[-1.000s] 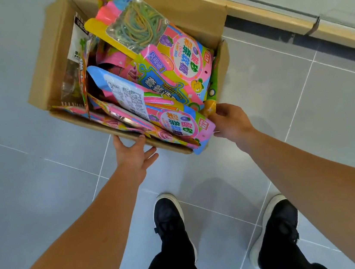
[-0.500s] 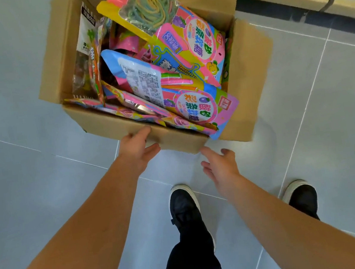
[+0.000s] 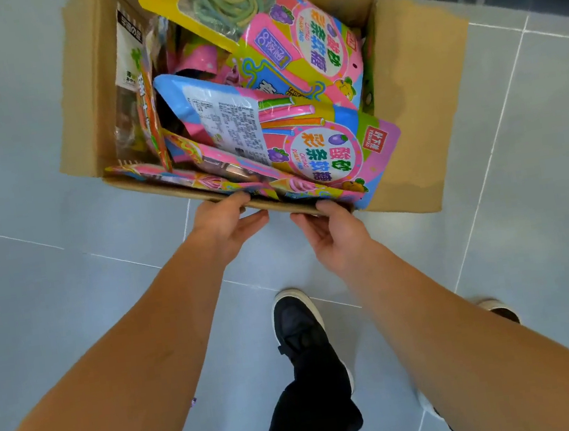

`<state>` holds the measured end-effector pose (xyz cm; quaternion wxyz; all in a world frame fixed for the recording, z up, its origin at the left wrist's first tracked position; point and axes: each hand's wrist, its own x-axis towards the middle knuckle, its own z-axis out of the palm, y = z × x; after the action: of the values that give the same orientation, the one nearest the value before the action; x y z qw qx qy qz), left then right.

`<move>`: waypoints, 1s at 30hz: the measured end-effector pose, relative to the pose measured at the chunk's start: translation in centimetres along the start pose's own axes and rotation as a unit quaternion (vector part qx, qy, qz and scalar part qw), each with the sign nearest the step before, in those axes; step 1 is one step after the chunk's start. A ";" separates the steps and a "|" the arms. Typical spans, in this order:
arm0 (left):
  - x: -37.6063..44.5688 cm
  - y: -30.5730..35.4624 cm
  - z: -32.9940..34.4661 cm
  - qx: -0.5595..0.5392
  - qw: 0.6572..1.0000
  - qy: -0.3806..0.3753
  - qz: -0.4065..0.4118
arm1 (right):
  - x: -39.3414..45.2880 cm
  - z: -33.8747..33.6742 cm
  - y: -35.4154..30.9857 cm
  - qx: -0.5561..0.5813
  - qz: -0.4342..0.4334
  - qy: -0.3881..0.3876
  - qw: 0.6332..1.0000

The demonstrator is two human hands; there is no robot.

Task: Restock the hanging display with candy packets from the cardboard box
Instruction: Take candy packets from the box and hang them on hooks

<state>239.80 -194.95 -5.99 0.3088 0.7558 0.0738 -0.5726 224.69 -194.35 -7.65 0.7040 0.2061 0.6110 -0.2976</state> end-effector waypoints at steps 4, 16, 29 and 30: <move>-2.6 -2.4 3.6 0.002 1.000 -0.019 -0.018 | -1.0 -4.2 -2.2 0.009 -0.005 0.022 1.000; -10.5 -11.6 20.5 -0.001 0.994 -0.067 -0.090 | -3.5 -19.1 -15.7 0.001 -0.034 0.092 0.995; -15.0 -12.6 25.8 0.079 0.983 -0.079 -0.148 | -6.5 -24.5 -22.5 -0.111 -0.030 0.126 0.985; -15.4 -12.2 25.2 0.082 0.982 -0.074 -0.151 | -7.2 -24.0 -22.2 -0.132 -0.019 0.119 0.984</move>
<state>208.37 -195.40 -0.49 0.1604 0.7147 0.1165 -0.6708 191.53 -193.83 -2.99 0.6415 0.1334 0.7281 -0.2015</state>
